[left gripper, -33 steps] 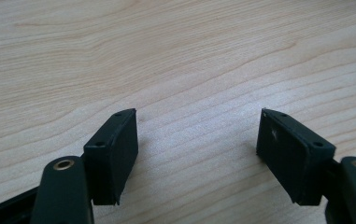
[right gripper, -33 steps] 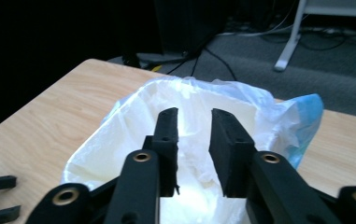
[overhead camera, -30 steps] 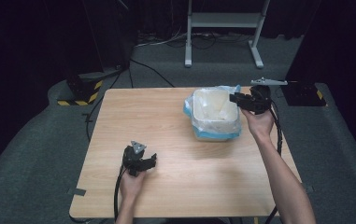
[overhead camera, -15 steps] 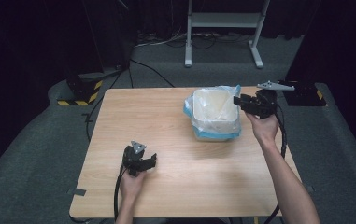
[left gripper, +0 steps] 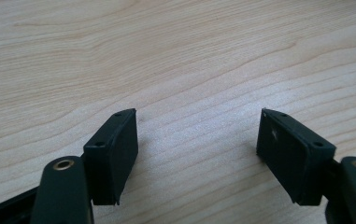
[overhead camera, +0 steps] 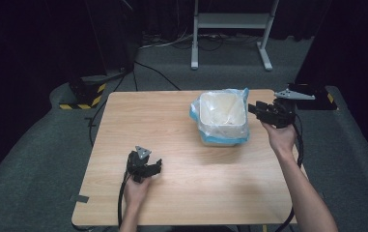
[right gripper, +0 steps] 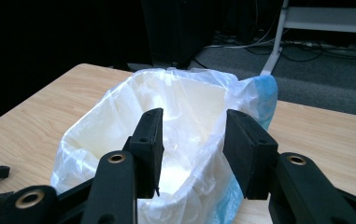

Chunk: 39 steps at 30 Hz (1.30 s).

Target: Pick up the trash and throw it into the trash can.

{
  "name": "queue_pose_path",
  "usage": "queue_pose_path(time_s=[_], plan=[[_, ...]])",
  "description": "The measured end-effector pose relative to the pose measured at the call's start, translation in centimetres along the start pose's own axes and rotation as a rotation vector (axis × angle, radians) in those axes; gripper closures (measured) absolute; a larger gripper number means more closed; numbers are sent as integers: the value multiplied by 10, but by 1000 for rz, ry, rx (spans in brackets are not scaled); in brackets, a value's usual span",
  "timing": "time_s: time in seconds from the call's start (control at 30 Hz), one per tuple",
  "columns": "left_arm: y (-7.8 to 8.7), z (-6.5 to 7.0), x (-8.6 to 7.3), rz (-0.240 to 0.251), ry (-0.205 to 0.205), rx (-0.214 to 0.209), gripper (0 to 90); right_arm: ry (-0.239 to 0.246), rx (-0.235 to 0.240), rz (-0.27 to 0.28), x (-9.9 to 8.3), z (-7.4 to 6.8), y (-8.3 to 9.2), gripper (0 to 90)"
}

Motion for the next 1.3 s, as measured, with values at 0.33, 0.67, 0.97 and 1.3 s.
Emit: queue_pose_path(time_s=[0.33,0.67,0.97,1.3], plan=[[0,0,0,0,0,0,291,-11,17,15,-9,0,13,572],[0,0,0,0,1,0,291,-7,4,22,-20,4,30,570],[0,0,0,0,0,0,291,-4,-19,36,-34,10,46,566],[0,0,0,-1,0,1,291,-5,-24,49,-47,12,57,565]])
Point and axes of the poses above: each handheld gripper's, and its own axes: y roughly backward along the jaws, x roughly out of its top, z roughly to its right, the point moved 9 cm from there along -y, roughly forward along the jaws, and after that the axes turned 4 degrees about x, right-handed, at the moved point
